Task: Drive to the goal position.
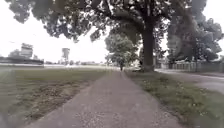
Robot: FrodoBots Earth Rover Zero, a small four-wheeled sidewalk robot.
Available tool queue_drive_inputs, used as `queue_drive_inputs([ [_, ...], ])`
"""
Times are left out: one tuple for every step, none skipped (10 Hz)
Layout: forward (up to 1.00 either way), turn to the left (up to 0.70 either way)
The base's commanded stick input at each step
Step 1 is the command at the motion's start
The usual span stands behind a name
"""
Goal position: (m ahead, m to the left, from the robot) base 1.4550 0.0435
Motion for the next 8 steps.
queue_drive_inputs([
  [0.7, 0.0],
  [0.7, 0.0],
  [0.7, 0.0],
  [0.7, 0.0],
  [0.7, 0.0],
  [0.7, 0.0],
  [0.7, 0.0],
  [0.7, 0.0],
])
